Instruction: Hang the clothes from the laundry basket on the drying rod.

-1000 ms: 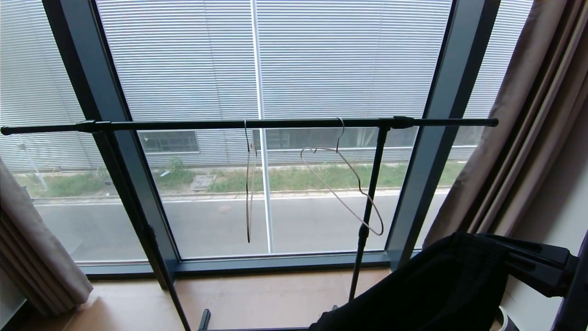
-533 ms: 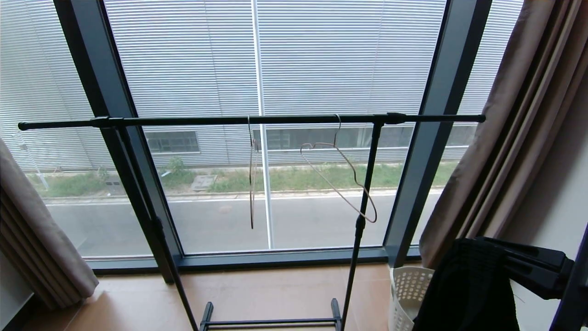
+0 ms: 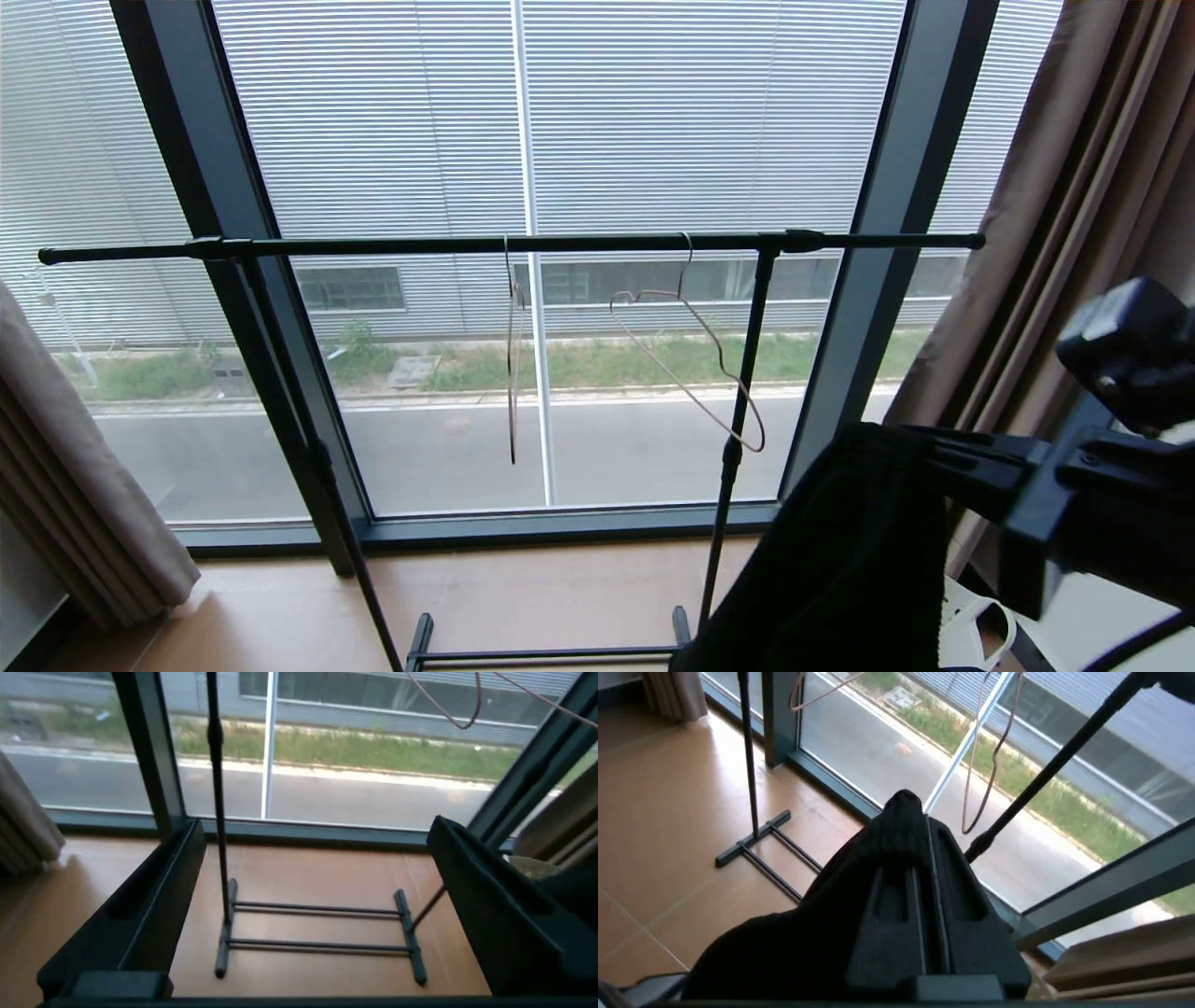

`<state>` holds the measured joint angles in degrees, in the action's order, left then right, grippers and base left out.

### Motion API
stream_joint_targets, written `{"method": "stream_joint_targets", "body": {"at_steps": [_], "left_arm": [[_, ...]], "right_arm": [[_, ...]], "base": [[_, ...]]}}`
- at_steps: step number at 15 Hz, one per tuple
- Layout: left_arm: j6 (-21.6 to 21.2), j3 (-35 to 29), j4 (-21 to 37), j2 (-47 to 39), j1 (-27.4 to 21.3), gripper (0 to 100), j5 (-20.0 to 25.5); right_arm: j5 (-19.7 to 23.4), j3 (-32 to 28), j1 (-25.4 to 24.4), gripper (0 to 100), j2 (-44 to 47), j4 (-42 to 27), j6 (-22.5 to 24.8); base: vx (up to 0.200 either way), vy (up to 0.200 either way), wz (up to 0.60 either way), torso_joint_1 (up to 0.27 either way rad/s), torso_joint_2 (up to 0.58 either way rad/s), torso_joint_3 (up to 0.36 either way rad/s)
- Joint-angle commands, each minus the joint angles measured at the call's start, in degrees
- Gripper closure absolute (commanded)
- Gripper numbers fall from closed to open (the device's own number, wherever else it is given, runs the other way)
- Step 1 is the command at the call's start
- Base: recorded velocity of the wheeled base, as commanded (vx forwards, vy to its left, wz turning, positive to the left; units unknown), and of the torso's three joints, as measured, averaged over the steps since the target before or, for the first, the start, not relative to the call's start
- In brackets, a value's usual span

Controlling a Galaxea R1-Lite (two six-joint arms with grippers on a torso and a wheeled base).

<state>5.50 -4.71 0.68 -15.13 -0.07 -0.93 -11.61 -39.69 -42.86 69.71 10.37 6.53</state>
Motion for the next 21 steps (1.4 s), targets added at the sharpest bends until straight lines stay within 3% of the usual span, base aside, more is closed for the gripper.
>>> {"method": "stream_joint_targets", "body": {"at_steps": [1,3,5,8,11,14,16,21], "left_arm": [[8.2,-12.3,0.1,-25.3,-0.4,0,8.0],[12.0,-17.0,0.1,-34.3,-3.5,0,9.6],[20.6,-22.4,-0.1,-42.2,-13.5,0,9.7],[23.9,-24.8,-0.2,-50.5,-25.7,0,9.8],[29.7,-28.7,-0.7,-60.2,-32.8,0,9.5],[30.8,-34.7,-5.2,-72.3,-34.8,0,9.6],[32.8,-39.0,-5.6,-78.4,-36.6,0,9.4],[33.1,-45.9,-5.6,-90.1,-37.1,0,7.3]], "right_arm": [[-4.1,-8.6,-1.9,100,11.4,-2.0,-5.5],[-7.1,-13.4,-1.9,100,17.3,-2.0,-8.2],[-10.9,-20.4,-1.9,100,24.6,-2.1,-12.2],[-12.7,-27.1,-1.9,100,29.2,-4.1,-16.7],[-13.4,-32.4,-2.0,100,31.2,-7.9,-19.7],[-15.6,-37.2,-2.5,100,35.3,-9.0,-21.5],[-15.8,-38.5,-2.6,100,36.2,-9.0,-21.7],[-15.8,-39.1,-3.0,100,35.8,-9.0,-22.2]], "base": [[0.000,0.000,0.00,0.000,0.00,0.000],[0.000,0.000,0.00,0.000,0.00,0.000],[0.000,0.000,0.00,0.000,0.00,0.000],[0.000,0.000,0.00,0.000,0.00,0.000],[0.000,0.000,0.00,0.000,0.00,0.000],[0.000,0.000,0.00,0.000,0.00,0.000],[0.000,0.000,0.00,0.000,0.00,0.000],[0.000,0.000,0.00,0.000,0.00,0.000]]}}
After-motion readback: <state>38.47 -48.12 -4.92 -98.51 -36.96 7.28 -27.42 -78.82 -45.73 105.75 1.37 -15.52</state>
